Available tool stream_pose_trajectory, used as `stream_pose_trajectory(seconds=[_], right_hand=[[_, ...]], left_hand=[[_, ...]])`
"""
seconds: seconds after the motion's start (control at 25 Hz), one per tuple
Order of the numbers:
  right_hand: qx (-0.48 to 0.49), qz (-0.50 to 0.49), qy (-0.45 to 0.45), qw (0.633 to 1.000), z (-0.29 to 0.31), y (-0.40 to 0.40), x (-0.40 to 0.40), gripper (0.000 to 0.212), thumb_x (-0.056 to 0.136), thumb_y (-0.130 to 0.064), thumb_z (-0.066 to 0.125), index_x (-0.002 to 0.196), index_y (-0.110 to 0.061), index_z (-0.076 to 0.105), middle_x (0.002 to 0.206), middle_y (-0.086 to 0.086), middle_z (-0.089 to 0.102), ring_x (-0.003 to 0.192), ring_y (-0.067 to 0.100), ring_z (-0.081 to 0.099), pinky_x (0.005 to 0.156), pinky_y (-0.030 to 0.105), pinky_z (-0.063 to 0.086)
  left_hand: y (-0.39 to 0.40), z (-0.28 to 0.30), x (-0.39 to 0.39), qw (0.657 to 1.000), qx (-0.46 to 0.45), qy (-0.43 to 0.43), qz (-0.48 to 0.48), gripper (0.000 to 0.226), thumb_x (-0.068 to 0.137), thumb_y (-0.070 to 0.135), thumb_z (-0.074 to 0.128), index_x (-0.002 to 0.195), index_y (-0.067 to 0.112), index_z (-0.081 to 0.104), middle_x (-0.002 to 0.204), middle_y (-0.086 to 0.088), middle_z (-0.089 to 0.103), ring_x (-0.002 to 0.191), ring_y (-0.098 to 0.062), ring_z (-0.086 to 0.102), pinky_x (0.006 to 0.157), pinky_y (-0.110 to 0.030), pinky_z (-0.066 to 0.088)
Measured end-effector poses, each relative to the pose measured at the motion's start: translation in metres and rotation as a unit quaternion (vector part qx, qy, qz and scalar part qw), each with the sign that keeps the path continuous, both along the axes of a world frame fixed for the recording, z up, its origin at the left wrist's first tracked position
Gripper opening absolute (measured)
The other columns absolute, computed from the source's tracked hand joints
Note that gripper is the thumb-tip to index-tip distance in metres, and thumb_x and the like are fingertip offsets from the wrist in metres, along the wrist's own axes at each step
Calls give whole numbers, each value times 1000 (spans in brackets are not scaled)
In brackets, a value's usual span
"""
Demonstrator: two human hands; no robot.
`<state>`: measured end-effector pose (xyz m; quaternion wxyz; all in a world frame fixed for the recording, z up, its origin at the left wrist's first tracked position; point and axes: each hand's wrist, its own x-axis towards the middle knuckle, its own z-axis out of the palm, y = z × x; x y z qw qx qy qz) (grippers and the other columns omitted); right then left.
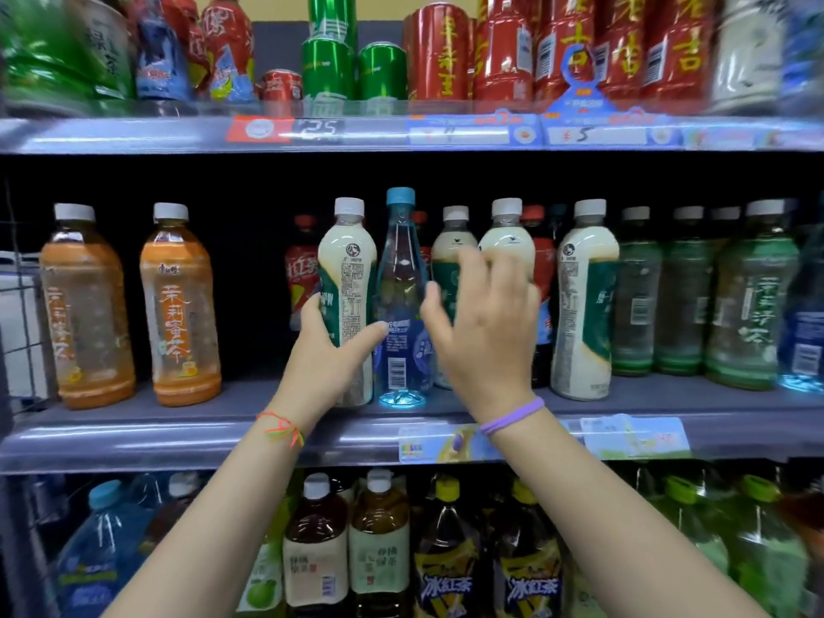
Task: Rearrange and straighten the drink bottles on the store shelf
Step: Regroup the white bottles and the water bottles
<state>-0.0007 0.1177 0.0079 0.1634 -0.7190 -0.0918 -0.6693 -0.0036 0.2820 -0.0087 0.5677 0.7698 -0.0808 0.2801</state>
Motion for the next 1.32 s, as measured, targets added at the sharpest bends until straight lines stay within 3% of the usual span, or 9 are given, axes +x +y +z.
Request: stream_pose_trajectory(seconds=[0.08, 0.16, 0.32, 0.48, 0.68, 0.88, 0.96, 1.16, 1.32], right_hand=[[69, -10, 13, 997, 0, -26, -2, 53, 86, -34, 62, 127, -2, 52, 116, 17, 55, 104, 33, 49, 82, 43, 41], [126, 48, 154, 979, -3, -41, 3, 65, 85, -41, 67, 132, -4, 42, 121, 14, 53, 109, 32, 52, 87, 43, 45], [159, 137, 300, 931, -8, -56, 12, 48, 83, -46, 70, 107, -14, 43, 103, 5, 61, 94, 27, 62, 70, 39, 52], [149, 157, 288, 933, -9, -66, 4, 42, 85, -46, 68, 106, -16, 48, 100, 0, 62, 91, 23, 61, 72, 38, 53], [110, 46, 278, 953, -7, -96, -8, 52, 84, -59, 64, 106, -14, 49, 102, 2, 60, 91, 27, 60, 72, 42, 54], [65, -72, 140, 985, -19, -124, -4, 63, 72, -67, 68, 95, -10, 55, 99, 9, 46, 90, 31, 48, 75, 43, 46], [69, -64, 131, 987, -18, -135, -2, 72, 70, -67, 71, 108, -9, 54, 103, 12, 45, 93, 31, 46, 75, 44, 47], [102, 1, 164, 981, -25, -162, 4, 109, 68, -67, 72, 147, -10, 23, 140, 23, 34, 124, 42, 40, 94, 55, 46], [130, 116, 205, 963, -24, -178, 7, 120, 70, -67, 71, 155, -22, 0, 141, 16, 32, 123, 37, 46, 98, 53, 47]], left_hand=[[-12, -2, 4, 1000, 5, -6, 1, 88, 76, 40, 82, 143, 20, 29, 118, 10, 57, 107, -8, 59, 90, -26, 44], [-19, -4, 8, 1000, 24, -3, 18, 109, 63, 54, 86, 146, 19, 24, 130, 3, 55, 117, -16, 57, 100, -35, 46], [-38, -3, 7, 999, 37, -6, 36, 134, 46, 74, 82, 151, 23, 16, 145, -4, 44, 132, -23, 46, 110, -45, 41], [-57, -9, 3, 994, 58, -33, 86, 128, 70, 48, 84, 157, 19, -6, 160, -12, 15, 145, -26, 24, 113, -39, 27], [-71, -6, 7, 990, 72, -73, 102, 127, 70, 47, 84, 157, 17, -4, 160, -11, 18, 145, -26, 24, 113, -40, 27], [-76, -2, 14, 999, 13, -25, 38, 115, 63, 57, 85, 152, 25, 19, 145, 0, 47, 129, -21, 50, 107, -43, 43], [-84, 0, 19, 1000, -8, 9, 8, 103, 62, 57, 86, 144, 22, 35, 130, 3, 59, 116, -16, 60, 99, -40, 49], [-111, 2, 22, 998, -25, 23, -53, 84, 52, 62, 85, 124, 30, 56, 113, 10, 71, 104, -10, 67, 96, -40, 54], [-129, 1, 25, 999, -29, 27, -27, 86, 48, 56, 86, 123, 25, 57, 112, 5, 71, 101, -13, 69, 94, -43, 56]])
